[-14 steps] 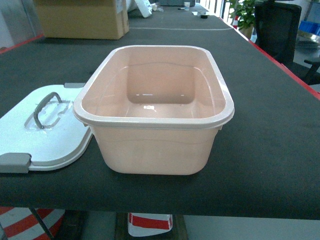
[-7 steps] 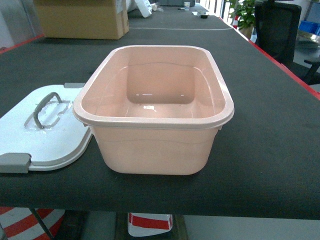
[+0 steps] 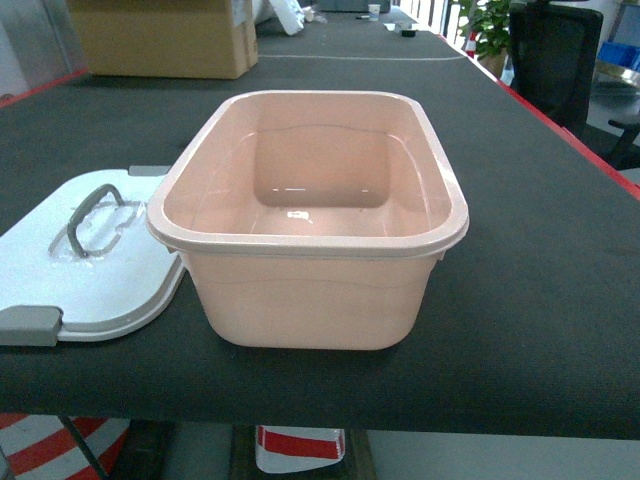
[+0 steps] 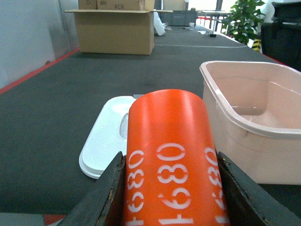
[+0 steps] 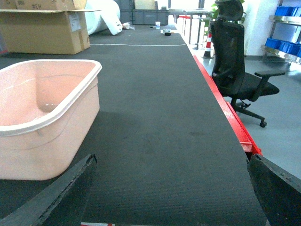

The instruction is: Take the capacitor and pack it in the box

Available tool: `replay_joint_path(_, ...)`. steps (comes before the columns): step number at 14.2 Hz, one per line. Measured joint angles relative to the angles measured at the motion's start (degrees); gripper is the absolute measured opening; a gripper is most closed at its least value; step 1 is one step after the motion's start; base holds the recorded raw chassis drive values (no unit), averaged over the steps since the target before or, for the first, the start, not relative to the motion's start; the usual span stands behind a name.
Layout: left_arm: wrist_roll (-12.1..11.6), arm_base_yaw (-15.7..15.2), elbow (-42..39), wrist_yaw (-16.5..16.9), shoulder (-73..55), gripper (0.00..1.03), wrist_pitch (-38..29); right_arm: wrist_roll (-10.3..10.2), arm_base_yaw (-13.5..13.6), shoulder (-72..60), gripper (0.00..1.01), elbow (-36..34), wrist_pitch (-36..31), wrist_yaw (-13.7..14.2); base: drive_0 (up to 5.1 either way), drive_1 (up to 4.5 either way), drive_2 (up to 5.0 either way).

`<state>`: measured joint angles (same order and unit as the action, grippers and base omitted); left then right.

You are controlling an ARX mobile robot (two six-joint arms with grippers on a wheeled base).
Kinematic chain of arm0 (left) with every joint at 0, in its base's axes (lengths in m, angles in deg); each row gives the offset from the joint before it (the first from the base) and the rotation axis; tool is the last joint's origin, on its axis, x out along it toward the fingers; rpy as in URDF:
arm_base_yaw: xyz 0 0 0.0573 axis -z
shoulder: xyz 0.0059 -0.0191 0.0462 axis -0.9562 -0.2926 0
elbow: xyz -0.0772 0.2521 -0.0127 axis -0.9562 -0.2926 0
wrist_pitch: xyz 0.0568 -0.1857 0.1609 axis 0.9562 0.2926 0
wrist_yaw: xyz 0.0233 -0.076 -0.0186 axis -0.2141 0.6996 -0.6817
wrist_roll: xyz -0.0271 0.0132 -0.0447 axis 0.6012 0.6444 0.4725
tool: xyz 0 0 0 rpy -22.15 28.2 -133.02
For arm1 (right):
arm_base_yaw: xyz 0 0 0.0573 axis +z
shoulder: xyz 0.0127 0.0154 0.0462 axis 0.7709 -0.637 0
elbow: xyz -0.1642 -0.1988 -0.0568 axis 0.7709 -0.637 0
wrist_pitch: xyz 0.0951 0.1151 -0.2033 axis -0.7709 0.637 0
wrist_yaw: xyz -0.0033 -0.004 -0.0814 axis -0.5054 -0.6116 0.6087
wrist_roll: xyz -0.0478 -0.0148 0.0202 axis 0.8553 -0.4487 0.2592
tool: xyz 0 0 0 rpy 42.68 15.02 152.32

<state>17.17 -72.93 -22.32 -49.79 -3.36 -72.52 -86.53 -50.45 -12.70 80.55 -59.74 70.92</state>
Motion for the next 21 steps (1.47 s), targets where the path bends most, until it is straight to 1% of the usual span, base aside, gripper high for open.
replay_joint_path(3,0.00,0.00,0.00,-0.02,0.00,0.44,0.00,0.00,0.00,0.00,0.98,0.00,0.00,0.00,0.0,0.00,0.0)
replay_joint_path(4,-1.29,3.65,0.00,-8.70,-2.60,0.44,-4.55,-0.02,0.00,0.00,0.98,0.00,0.00,0.02,0.0,0.00,0.0)
replay_joint_path(5,-2.34,10.10,0.70,-19.74,-12.50,0.44,-14.69,0.00,0.00,0.00,0.98,0.00,0.00,-0.02,0.0,0.00,0.0)
replay_joint_path(6,-2.95,12.79,1.55,-23.80,-22.18,0.44,-22.82,0.00,0.00,0.00,0.98,0.00,-0.04,0.00,0.0,0.00,0.0)
replay_joint_path(7,-3.04,13.75,4.13,-24.15,-32.85,0.44,-31.61,-0.02,0.00,0.00,0.98,0.00,0.00,0.02,0.0,0.00,0.0)
replay_joint_path(8,-3.52,14.78,10.54,-22.71,-45.79,0.44,-41.46,-0.02,0.00,0.00,0.98,0.00,0.02,0.00,0.0,0.00,0.0)
replay_joint_path(9,-3.74,15.65,19.47,-20.28,-58.18,0.44,-48.39,0.00,0.00,0.00,0.98,0.00,-0.02,0.00,0.0,0.00,0.0)
replay_joint_path(10,-3.69,16.55,28.00,-18.51,-68.04,0.44,-47.95,0.00,0.00,0.00,0.98,0.00,0.00,0.00,0.0,0.00,0.0)
replay_joint_path(11,-3.43,17.81,37.51,-16.39,-79.12,0.44,-43.71,0.00,0.00,0.00,0.98,0.00,0.00,0.00,0.0,0.00,0.0)
replay_joint_path(13,-2.99,20.74,52.92,-14.32,-95.67,0.44,-36.74,0.00,0.00,0.00,0.98,0.00,0.00,0.00,0.0,0.00,0.0)
replay_joint_path(15,-2.47,23.56,64.65,-13.42,-104.78,0.44,-31.58,0.00,0.00,0.00,0.98,0.00,0.00,0.00,0.0,0.00,0.0)
replay_joint_path(16,-1.53,24.96,68.72,-12.68,-106.81,0.44,-30.29,-0.02,0.00,0.00,0.98,0.00,0.00,0.00,0.0,0.00,0.0)
replay_joint_path(17,-1.03,25.51,68.89,-12.39,-106.53,0.53,-30.34,0.00,0.00,0.00,0.98,0.00,0.00,0.02,0.0,0.00,0.0)
replay_joint_path(18,-0.15,25.40,68.41,-12.22,-105.90,0.64,-30.42,0.00,0.00,0.00,0.98,0.00,0.00,0.00,0.0,0.00,0.0)
replay_joint_path(20,0.44,23.67,62.95,-12.02,-102.57,0.87,-32.15,-0.02,0.00,0.00,0.98,0.00,0.02,0.00,0.0,0.00,0.0)
replay_joint_path(21,0.61,21.70,58.60,-11.80,-99.23,1.00,-33.33,0.00,0.00,0.00,0.98,0.00,0.00,0.00,0.0,0.00,0.0)
